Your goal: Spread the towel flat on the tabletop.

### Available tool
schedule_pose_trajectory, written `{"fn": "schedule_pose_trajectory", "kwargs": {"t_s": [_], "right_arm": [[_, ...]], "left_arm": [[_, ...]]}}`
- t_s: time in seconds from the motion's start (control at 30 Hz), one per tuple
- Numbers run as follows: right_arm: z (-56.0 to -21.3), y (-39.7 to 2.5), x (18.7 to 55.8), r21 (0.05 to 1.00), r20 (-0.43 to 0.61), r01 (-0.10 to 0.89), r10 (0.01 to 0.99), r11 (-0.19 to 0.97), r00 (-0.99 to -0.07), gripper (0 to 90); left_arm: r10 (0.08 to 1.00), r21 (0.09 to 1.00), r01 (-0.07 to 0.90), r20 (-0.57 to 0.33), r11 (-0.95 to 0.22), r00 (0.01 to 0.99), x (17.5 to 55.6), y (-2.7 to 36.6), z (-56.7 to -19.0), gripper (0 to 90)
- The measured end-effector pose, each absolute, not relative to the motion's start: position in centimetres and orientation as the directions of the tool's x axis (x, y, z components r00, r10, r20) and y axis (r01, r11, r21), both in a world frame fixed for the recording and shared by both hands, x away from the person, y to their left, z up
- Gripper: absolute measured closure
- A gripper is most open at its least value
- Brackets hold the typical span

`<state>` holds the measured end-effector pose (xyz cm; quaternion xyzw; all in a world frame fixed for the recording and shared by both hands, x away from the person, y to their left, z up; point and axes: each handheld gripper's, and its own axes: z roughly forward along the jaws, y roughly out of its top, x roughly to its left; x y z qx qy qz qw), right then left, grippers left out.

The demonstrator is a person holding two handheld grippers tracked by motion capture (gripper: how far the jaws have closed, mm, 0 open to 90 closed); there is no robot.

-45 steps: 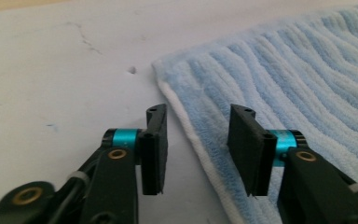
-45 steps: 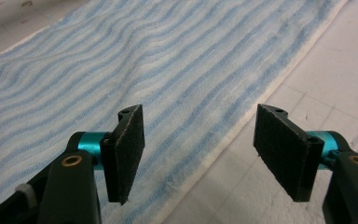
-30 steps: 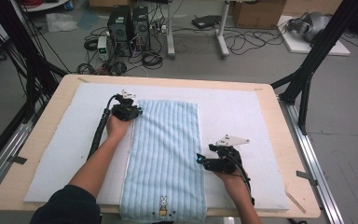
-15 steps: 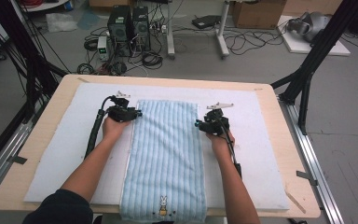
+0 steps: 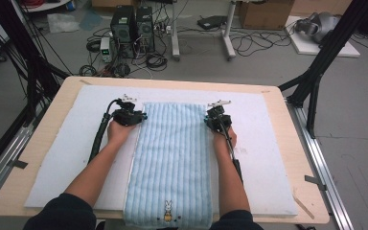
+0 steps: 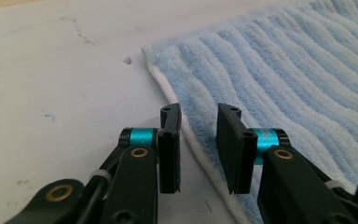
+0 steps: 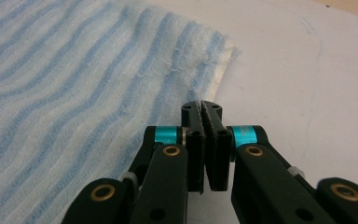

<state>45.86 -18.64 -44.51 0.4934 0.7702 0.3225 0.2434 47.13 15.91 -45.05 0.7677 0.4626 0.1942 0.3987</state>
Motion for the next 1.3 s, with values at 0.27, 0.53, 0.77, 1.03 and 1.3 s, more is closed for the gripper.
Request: {"fn": "schedule_pose_trajectory", "kwargs": {"t_s": [0.27,0.53,0.77,1.03,1.3], "right_arm": [[-43.2,-20.4,44.4,0.789,0.05,0.579,0.919,0.204,-0.392,51.6],[-41.4,-23.5,39.8,0.837,0.079,0.516,0.891,0.185,-0.448,43.6],[-41.1,-25.1,36.5,0.844,0.082,0.492,0.854,0.215,-0.513,37.5],[-41.5,-25.5,34.3,0.848,0.081,0.478,0.835,0.23,-0.545,30.0],[-42.3,-26.3,32.7,0.85,0.049,0.469,0.851,0.24,-0.524,13.4]], "left_arm": [[0.864,0.81,0.543,-0.095,-0.221,0.494,46.7,16.5,-44.8,66.9],[0.834,0.871,0.477,-0.174,-0.117,0.523,43.9,19.2,-43.9,65.3],[0.777,0.919,0.389,-0.199,-0.064,0.598,40.7,20.7,-43.0,52.3],[0.698,0.932,0.36,-0.228,-0.046,0.679,38.1,21.3,-42.2,29.3],[0.723,0.935,0.345,-0.183,-0.082,0.667,36.5,22.2,-43.1,20.0]]}}
